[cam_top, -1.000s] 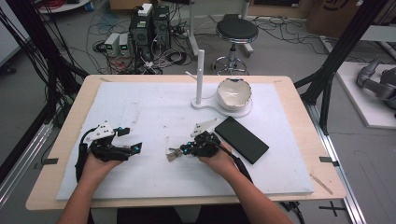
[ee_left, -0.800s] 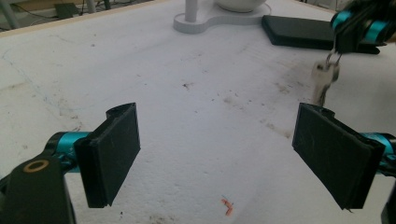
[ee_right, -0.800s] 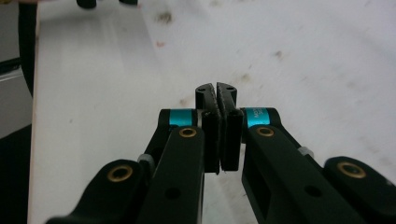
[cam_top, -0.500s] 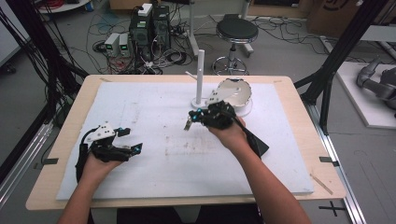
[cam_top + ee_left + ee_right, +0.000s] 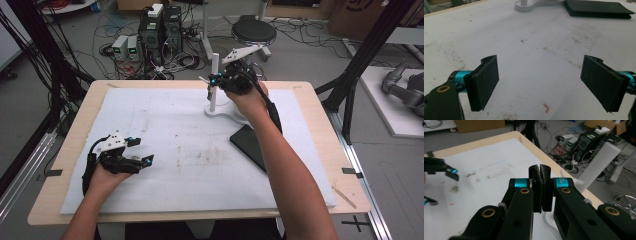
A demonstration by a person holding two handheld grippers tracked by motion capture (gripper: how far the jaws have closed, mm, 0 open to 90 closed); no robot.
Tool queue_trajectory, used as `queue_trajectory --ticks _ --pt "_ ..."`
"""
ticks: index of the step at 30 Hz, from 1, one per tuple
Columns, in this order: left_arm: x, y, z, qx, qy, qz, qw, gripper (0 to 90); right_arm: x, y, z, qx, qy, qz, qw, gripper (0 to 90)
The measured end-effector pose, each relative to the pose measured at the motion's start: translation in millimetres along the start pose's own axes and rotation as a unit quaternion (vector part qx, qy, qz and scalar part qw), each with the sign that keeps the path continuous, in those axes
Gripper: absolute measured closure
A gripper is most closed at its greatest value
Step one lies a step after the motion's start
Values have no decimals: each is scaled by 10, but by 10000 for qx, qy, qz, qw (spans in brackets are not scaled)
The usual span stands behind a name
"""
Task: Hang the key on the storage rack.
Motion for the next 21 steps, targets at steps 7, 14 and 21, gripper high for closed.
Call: queue_trajectory --ticks 7,14,21 --pt "-12 -5 -9 -14 8 14 10000 150 130 97 168 52 -210 -84 9997 900" --pt "-11 -14 -18 -43 0 24 10000 150 209 60 331 229 -367 -177 9989 900" --pt "-4 -13 -2 -16 -23 7 10000 150 250 55 453 407 -413 -132 9982 900"
Point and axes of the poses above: each handheld gripper's, and its own axes: x roughly forward along the jaws, y roughly out of its top, z roughly to its right, the point moved 10 cm from there along x, roughly forward along the jaws, and after that the axes turned 11 degrees about x, right-handed, at the moved point
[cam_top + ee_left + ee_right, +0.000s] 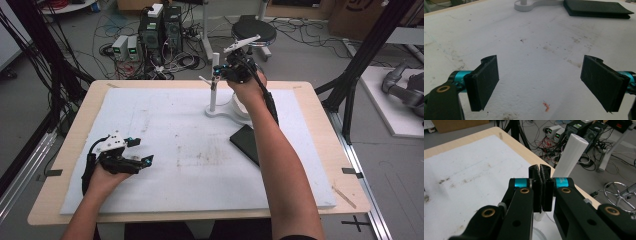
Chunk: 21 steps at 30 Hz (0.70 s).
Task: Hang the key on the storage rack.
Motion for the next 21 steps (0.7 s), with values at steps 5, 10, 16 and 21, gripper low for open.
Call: queue_trajectory --ticks 5,10,16,21 --pt "-5 1 -5 1 6 11 10000 150 73 -17 57 89 -31 -32 10000 900" --pt "-4 1 -3 6 -4 11 10000 150 43 0 111 227 -125 149 9996 825" --pt "4 17 10 5 -15 12 10000 150 -278 -49 139 286 -126 393 9987 609" --pt "2 45 27 27 -15 25 10000 150 -541 -232 127 171 -145 471 9986 524"
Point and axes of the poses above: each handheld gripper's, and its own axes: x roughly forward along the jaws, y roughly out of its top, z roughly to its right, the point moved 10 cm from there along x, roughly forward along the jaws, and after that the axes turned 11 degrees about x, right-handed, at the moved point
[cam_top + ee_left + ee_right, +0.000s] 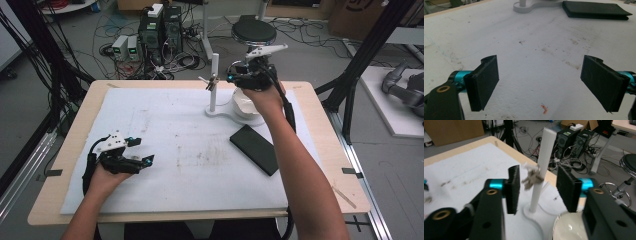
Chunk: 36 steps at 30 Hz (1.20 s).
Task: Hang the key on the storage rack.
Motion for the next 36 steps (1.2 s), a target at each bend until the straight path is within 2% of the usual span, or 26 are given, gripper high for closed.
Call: queue_trajectory --ticks 1,2,4,5,8,10,11,13,14,15,16,20,23,25,28,36 --pt "2 5 5 6 4 -8 10000 150 -72 -63 3 -21 -18 -22 10000 509" --pt "7 12 11 4 5 -3 10000 150 -221 -207 1 -1 -9 -94 10000 457" --pt "18 22 19 5 2 1 10000 150 -344 -300 -2 -84 18 79 9999 444" --pt "18 22 19 5 2 1 10000 150 -344 -300 -2 -84 18 79 9999 444" --pt "49 36 45 24 -46 6 10000 150 -619 -598 39 134 46 129 9998 387" --pt "65 40 55 47 -65 2 10000 150 -724 -724 53 229 99 192 9995 364" --pt "65 40 55 47 -65 2 10000 150 -724 -724 53 229 99 192 9995 364" --pt "81 49 69 27 -77 28 10000 150 -877 -959 67 332 159 339 9987 330" --pt "89 55 76 31 -82 41 10000 150 -877 -959 67 332 159 339 9987 330" --pt "103 71 88 54 -94 71 9999 150 -955 -1138 78 409 168 410 9982 315" --pt "108 78 95 60 -94 77 9999 150 -982 -1235 82 457 186 434 9978 307" --pt "124 105 115 101 -116 139 9998 150 -1026 -1601 112 657 229 504 9963 264" --pt "131 108 108 124 -92 169 9997 150 -1016 -1815 145 699 208 552 9958 243" --pt "126 111 95 121 -72 193 9997 149 -981 -1914 154 752 238 403 9961 215" --pt "118 108 92 111 -86 212 9997 149 -962 -1961 150 680 231 406 9966 211" --pt "93 90 85 88 -61 229 9997 149 -892 -2028 193 721 217 290 9967 196"
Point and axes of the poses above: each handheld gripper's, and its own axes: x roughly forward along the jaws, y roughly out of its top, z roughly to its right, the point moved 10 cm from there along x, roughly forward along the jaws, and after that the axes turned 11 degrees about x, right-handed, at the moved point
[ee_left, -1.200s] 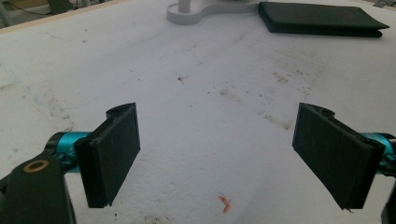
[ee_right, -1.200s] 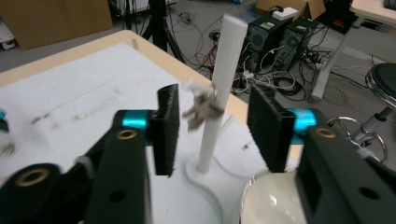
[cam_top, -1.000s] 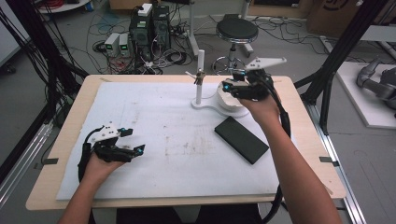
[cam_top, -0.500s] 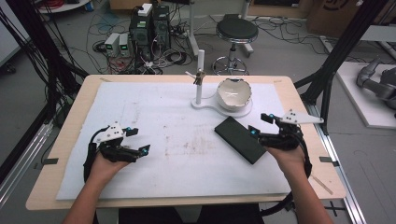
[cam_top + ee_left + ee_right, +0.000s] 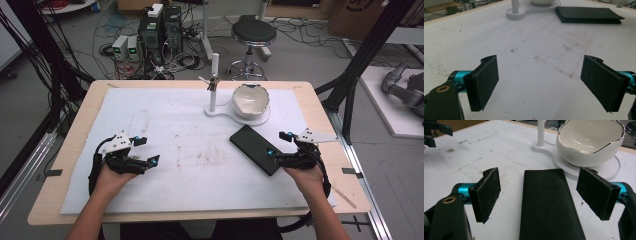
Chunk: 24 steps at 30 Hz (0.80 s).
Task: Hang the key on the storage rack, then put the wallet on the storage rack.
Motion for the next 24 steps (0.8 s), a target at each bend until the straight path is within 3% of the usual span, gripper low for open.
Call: queue_trajectory --ticks 14,24 --pt "-5 15 -31 -50 29 42 10000 150 -32 -78 214 169 -175 -17 9997 196" --pt "23 -1 -33 -62 20 -1 10000 150 -51 -100 277 221 -261 -81 9994 196"
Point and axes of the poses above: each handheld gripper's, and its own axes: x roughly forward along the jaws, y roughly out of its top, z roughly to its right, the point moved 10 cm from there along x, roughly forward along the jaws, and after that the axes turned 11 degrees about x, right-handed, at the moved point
